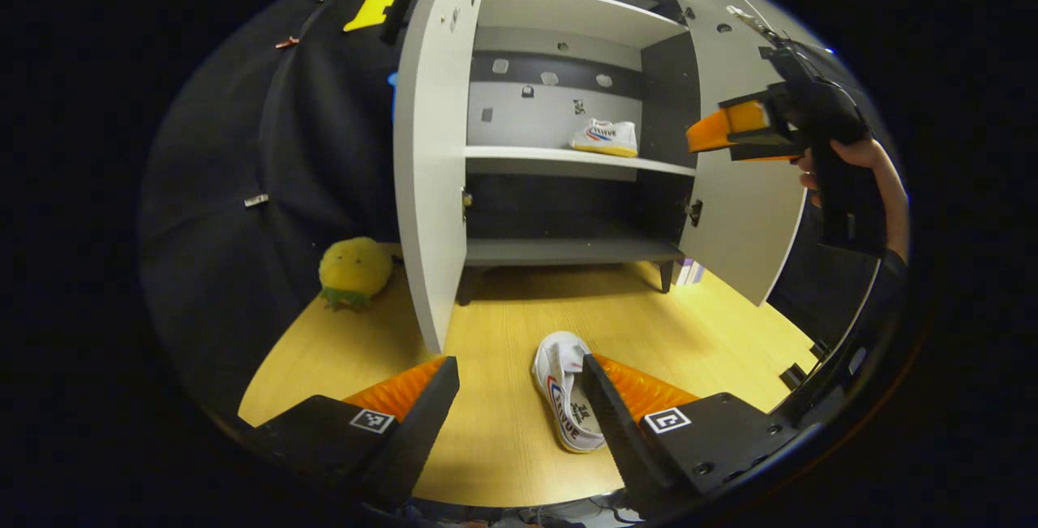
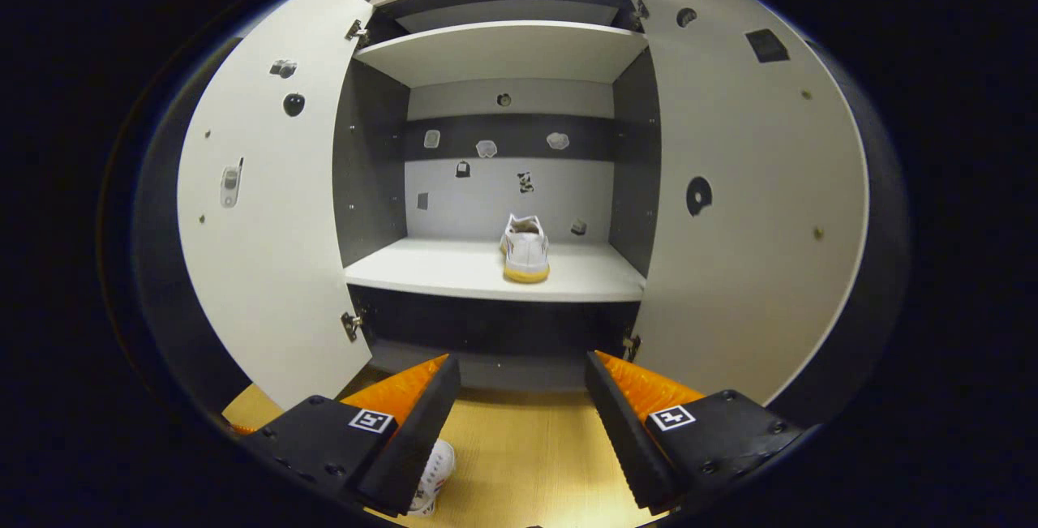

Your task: Grab one shoe with the right hand and put it into the shoe cabinet, grab the other shoe with the left hand and put it into the shoe cabinet; then close the right door with the right hand and the left door with the left hand.

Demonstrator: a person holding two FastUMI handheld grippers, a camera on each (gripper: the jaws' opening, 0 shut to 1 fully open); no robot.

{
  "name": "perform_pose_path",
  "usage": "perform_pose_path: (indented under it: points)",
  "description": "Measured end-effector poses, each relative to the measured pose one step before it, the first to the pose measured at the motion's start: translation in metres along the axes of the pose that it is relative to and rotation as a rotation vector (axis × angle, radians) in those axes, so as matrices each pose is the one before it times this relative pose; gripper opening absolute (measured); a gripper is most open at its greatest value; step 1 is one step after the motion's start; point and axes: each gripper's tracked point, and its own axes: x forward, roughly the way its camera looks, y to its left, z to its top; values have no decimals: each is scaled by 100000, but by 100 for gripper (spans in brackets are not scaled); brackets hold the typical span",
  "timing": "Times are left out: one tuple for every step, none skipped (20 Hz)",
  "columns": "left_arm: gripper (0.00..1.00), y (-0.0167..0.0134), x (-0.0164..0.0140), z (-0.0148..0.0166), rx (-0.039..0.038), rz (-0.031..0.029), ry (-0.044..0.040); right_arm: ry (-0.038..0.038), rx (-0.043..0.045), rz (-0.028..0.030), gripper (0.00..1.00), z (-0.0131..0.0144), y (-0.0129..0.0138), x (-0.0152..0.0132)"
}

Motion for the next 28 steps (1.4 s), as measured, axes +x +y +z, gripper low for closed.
perform_pose_path:
  points:
    - [95, -390, 599, -999, 34, -2727, 3125, 1407, 253, -601, 98, -1294, 155, -1205]
    - [95, -327, 865, -985, 333, -2353, 2367, 1173, 260, -330, 98, -1375, 36, -975]
    - [95, -189, 893, -639, 664, -1910, 2143, 1401, 39, -1075, 98, -1468, -192, -985]
    - [95, -187, 902, -630, 867, -1198, 2331, 1843, 812, -738, 98, -1392, -204, -826]
    - [96, -27, 986, -436, 972, -677, 1980, 1977, 1529, -484, 98, -1242, -59, -874]
    - [95, -112, 1064, -455, 800, -573, 1857, 1618, 1750, -648, 98, -1209, -215, -823]
    - [96, -118, 941, -309, 761, -627, 1708, 1366, 1155, -865, 99, -1088, -263, -887]
    - [96, -169, 994, -334, 747, -678, 1429, 818, -201, -998, 99, -1023, -458, -793]
    - [96, -241, 943, -211, 773, -902, 1468, 687, -734, -1887, 99, -803, -617, -691]
    - [96, -197, 1066, -382, 754, -736, 1386, 753, -420, -1765, 98, -753, -695, -655]
    - [96, -7, 848, -364, 750, -7, 1961, 740, 348, -1475, 99, -645, -521, -642]
    - [96, 77, 922, -348, 556, 307, 1584, 714, 914, -1062, 99, -513, -420, -548]
    - [96, 113, 786, -182, 491, 527, 1326, 412, 1097, -1125, 99, -410, -366, -448]
    - [96, 161, 803, -208, 453, 510, 1221, 616, 895, -755, 99, -393, -262, -292]
    - [96, 150, 684, -11, 540, 322, 965, 929, 548, -968, 99, -510, -215, -258]
    - [96, 165, 706, -170, 594, 462, 1264, 1205, 324, -443, 99, -492, -89, -129]
    - [95, 15, 689, 79, 430, 57, 980, 1145, 101, -139, 99, -493, 70, -194]
    - [96, 58, 555, 221, 480, 351, 182, 1307, -90, -106, 99, -467, 9, -73]
    - [95, 246, 670, 380, 786, 909, -24, 1113, -26, 38, 99, -404, 38, -10]
    - [95, 135, 553, 252, 652, 857, 89, 972, 0, 153, 99, -325, 89, -72]
    - [91, 67, 520, 337, 602, 813, 18, 572, 77, 102, 99, -169, 37, -34]
    - [88, 155, 531, 326, 644, 1174, -78, 161, 101, -3, 99, -47, 29, -16]
    - [78, -2, 447, 256, 420, 509, 283, -69, 87, -93, 99, -37, -9, -9]
    - [72, -426, 390, 71, -20, -626, 359, -123, 122, -71, 99, 102, -14, 57]
    - [64, -325, 397, -91, -678, -261, 1099, -65, 88, -96, 99, 60, 41, 99]
    - [59, -55, -29, -16, -382, 1253, -23, -188, 59, -80, 99, 131, -9, 30]
    - [48, 104, -69, 57, 197, 1314, 160, -313, -114, -16, 99, 131, 46, 106]
    - [45, 289, 137, -189, 683, 1634, 131, -404, -213, -14, 99, 181, 67, 36]
